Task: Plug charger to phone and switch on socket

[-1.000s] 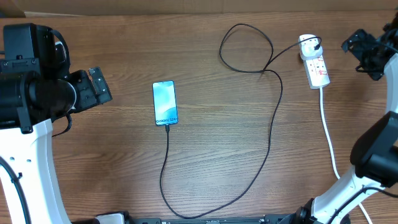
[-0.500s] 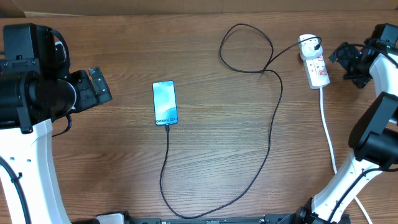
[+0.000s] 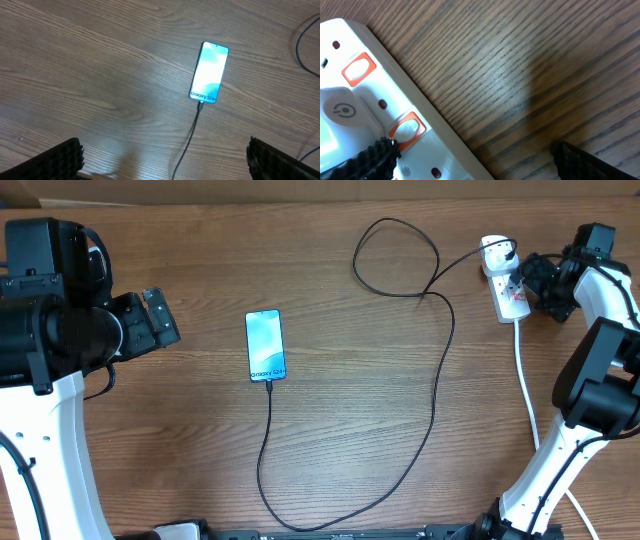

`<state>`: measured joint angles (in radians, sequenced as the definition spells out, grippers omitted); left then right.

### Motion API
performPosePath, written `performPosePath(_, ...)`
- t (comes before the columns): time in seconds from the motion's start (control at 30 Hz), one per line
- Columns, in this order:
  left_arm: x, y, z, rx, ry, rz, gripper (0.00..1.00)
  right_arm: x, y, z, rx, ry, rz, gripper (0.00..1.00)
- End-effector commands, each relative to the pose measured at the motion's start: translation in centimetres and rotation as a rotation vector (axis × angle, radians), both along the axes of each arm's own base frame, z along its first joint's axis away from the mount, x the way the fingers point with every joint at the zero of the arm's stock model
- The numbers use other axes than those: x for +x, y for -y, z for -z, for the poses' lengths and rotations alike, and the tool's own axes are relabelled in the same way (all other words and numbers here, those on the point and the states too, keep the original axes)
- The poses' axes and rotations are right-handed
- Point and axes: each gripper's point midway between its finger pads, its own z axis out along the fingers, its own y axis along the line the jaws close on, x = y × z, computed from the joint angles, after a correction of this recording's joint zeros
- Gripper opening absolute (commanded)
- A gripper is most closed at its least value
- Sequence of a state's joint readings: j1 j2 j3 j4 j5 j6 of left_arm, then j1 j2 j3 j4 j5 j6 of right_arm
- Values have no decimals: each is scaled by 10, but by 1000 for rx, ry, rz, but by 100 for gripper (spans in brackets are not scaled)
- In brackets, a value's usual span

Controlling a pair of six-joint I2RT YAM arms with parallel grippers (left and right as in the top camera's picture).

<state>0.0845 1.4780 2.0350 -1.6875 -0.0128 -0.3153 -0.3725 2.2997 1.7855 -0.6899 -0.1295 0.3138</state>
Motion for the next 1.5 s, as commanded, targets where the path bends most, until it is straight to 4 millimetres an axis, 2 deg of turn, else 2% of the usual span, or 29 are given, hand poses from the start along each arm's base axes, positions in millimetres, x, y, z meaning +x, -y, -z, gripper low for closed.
performPosePath(0.0,1,-2,4,10,-16,-8,100,5,-4,2,4,14,-12,100)
performPosePath(0.2,1,-2,4,10,-16,-8,100,2,3,3,-3,-1,62,100)
performPosePath(0.97,1,-2,4,10,-16,-8,100,-1,11,4,-29,-16,124,100)
performPosePath(1.47,1,-2,4,10,-16,-8,100,0,0,5,-22,-18,45,100)
